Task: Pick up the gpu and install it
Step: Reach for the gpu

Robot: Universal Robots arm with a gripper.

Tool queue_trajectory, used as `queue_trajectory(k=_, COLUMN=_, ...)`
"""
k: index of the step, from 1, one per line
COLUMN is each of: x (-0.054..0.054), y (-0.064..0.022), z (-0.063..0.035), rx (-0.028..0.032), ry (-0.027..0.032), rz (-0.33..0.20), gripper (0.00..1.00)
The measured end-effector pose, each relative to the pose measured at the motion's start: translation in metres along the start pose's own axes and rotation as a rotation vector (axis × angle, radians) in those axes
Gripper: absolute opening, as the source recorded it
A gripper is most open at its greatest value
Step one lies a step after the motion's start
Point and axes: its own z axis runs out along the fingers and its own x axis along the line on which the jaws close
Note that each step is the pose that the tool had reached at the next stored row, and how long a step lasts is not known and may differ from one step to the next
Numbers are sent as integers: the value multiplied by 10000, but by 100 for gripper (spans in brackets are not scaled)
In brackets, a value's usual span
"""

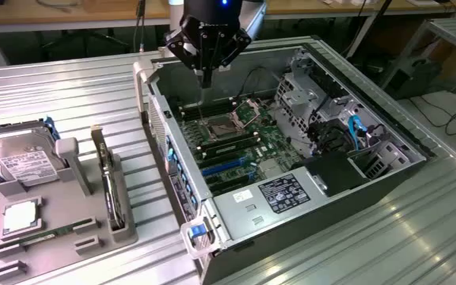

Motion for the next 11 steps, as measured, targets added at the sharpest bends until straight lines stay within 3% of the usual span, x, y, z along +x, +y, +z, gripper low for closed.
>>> queue_trajectory(k=11, x=89, y=-7, z=-3, rx=1, ry=0, rz=-1, gripper=11)
